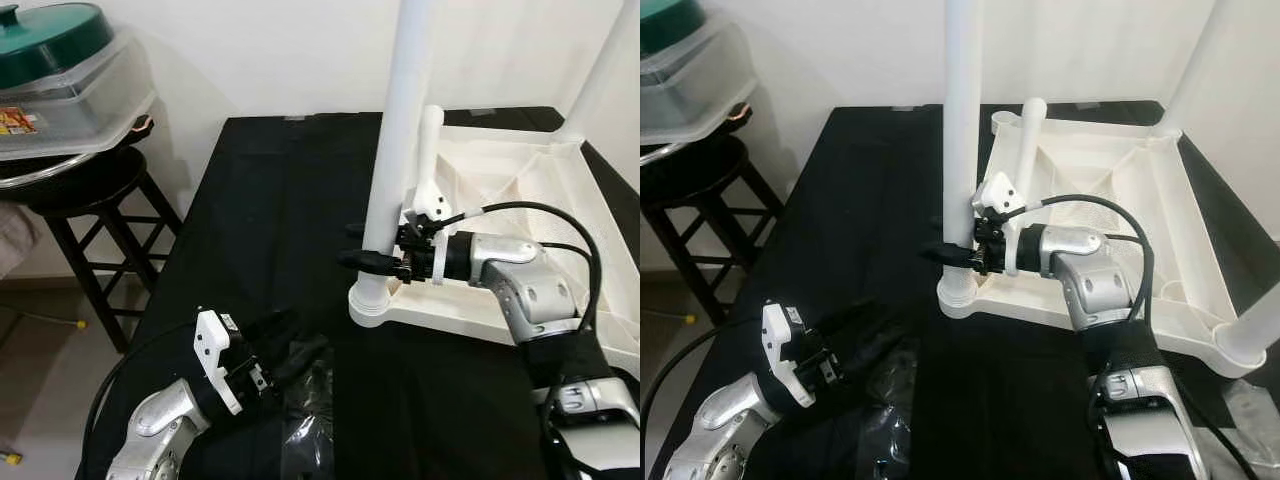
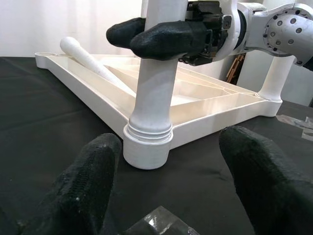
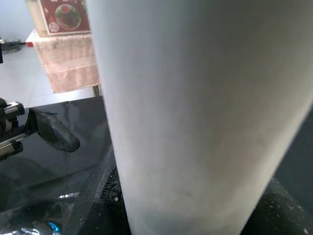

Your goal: Building children table

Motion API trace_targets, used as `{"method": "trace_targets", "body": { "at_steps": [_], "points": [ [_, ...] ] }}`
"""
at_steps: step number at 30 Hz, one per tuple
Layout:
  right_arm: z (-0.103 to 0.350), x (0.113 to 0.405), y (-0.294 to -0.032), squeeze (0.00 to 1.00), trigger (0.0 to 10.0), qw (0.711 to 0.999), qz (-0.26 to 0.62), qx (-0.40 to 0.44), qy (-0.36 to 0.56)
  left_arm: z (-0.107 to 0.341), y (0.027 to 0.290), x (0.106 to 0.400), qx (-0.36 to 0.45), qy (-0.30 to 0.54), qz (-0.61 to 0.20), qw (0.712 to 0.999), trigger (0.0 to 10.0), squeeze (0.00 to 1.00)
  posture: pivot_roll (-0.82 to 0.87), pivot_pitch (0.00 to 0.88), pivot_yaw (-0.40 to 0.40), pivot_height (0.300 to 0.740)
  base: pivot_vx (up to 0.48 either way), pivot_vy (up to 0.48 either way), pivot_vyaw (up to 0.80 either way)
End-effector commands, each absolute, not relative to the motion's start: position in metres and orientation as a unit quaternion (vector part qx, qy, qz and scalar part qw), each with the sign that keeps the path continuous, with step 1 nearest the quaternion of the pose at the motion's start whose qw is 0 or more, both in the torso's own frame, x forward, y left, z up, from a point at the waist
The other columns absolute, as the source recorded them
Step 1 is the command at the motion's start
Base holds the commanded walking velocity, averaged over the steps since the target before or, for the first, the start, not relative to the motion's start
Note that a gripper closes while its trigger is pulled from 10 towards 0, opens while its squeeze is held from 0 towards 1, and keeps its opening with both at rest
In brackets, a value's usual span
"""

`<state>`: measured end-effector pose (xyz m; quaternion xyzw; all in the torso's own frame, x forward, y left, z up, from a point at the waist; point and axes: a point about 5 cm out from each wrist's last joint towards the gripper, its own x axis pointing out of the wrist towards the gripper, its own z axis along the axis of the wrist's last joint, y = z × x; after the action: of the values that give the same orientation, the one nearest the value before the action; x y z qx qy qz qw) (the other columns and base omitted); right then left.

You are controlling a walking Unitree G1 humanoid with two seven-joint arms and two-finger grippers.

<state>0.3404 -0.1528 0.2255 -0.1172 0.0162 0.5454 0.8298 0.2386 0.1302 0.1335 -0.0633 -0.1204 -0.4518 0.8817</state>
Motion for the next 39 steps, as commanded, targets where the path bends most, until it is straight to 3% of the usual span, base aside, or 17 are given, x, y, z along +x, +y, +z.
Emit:
{"method": "trace_targets", "body": {
  "at_steps": [1,4,5,6,7,11,17,18,20,21,22,23,24,29,30,31,39],
  "points": [
    [0.209,0.337,-0.149,0.0,0.0,0.823,0.555,-0.114,0.048,0.131,0.13,0.236,-0.058,-0.116,-0.452,0.882,10.0,0.0,0.02,0.142,0.026,0.74,0.0,0.0,0.0],
    [0.191,0.335,-0.142,0.0,0.0,0.862,0.491,-0.106,0.069,0.132,0.131,0.236,-0.058,-0.117,-0.452,0.883,10.0,0.0,0.01,0.147,0.016,0.74,0.0,0.0,0.0],
    [0.173,0.336,-0.139,0.0,0.0,0.95,0.294,-0.077,0.078,0.132,0.131,0.236,-0.057,-0.117,-0.452,0.883,10.0,0.0,0.01,0.151,0.012,0.74,0.0,0.0,0.0],
    [0.173,0.336,-0.139,0.0,0.0,0.95,0.294,-0.077,0.078,0.132,0.131,0.236,-0.057,-0.117,-0.452,0.883,10.0,0.0,0.01,0.151,0.012,0.74,0.0,0.0,0.0],
    [0.155,0.32,-0.14,0.0,0.0,0.976,0.178,-0.081,0.1,0.132,0.132,0.237,-0.057,-0.117,-0.451,0.883,10.0,0.0,0.01,0.157,0.017,0.74,0.0,0.0,0.0],
    [0.144,0.291,-0.124,0.0,0.0,0.978,0.146,-0.103,0.108,0.133,0.134,0.238,-0.056,-0.116,-0.451,0.883,10.0,0.0,-0.02,0.159,0.048,0.74,0.0,0.0,0.0],
    [0.151,0.292,-0.11,0.0,0.0,0.964,0.217,-0.13,0.082,0.133,0.133,0.241,-0.057,-0.113,-0.459,0.879,10.0,0.0,-0.01,0.151,0.042,0.74,0.0,0.0,0.0],
    [0.151,0.293,-0.109,0.0,3.6,0.963,0.222,-0.131,0.083,0.133,0.134,0.242,-0.057,-0.115,-0.455,0.881,10.0,0.0,-0.01,0.15,0.043,0.74,0.0,0.0,0.0],
    [0.152,0.293,-0.109,0.0,3.6,0.962,0.224,-0.132,0.083,0.133,0.134,0.242,-0.057,-0.116,-0.452,0.882,10.0,0.0,-0.01,0.149,0.042,0.74,0.0,0.0,0.0],
    [0.154,0.295,-0.107,0.0,10.0,0.96,0.239,-0.12,0.082,0.133,0.134,0.242,-0.056,-0.116,-0.451,0.883,10.0,0.0,-0.01,0.148,0.042,0.74,0.0,0.0,0.0],
    [0.154,0.295,-0.107,0.0,10.0,0.96,0.239,-0.12,0.082,0.133,0.134,0.242,-0.056,-0.116,-0.451,0.883,10.0,0.0,-0.01,0.148,0.042,0.74,0.0,0.0,0.0],
    [0.159,0.296,-0.104,0.98,10.0,0.955,0.268,-0.101,0.075,0.133,0.134,0.241,-0.056,-0.116,-0.452,0.883,10.0,0.0,-0.01,0.146,0.044,0.74,0.0,0.0,0.0],
    [0.171,0.295,-0.098,1.0,10.0,0.941,0.324,-0.079,0.056,0.133,0.134,0.241,-0.057,-0.115,-0.454,0.882,10.0,0.0,-0.01,0.145,0.046,0.74,0.0,0.0,0.0],
    [0.19,0.292,-0.093,1.0,10.0,0.912,0.402,-0.082,0.02,0.133,0.134,0.242,-0.057,-0.115,-0.455,0.881,10.0,0.0,0.0,0.143,0.048,0.74,0.0,0.0,0.0],
    [0.199,0.29,-0.095,0.77,10.0,0.89,0.445,-0.105,0.001,0.133,0.133,0.242,-0.057,-0.115,-0.455,0.881,10.0,0.0,0.01,0.14,0.048,0.74,0.0,0.0,0.0],
    [0.205,0.289,-0.1,0.0,10.0,0.866,0.482,-0.131,-0.006,0.133,0.133,0.241,-0.057,-0.115,-0.455,0.881,10.0,0.0,0.02,0.139,0.047,0.74,0.0,0.0,0.0],
    [0.217,0.302,-0.126,0.0,10.0,0.805,0.561,-0.194,0.008,0.132,0.133,0.241,-0.056,-0.116,-0.454,0.882,10.0,0.0,0.03,0.137,0.04,0.74,0.0,0.0,0.0]
  ]
}}
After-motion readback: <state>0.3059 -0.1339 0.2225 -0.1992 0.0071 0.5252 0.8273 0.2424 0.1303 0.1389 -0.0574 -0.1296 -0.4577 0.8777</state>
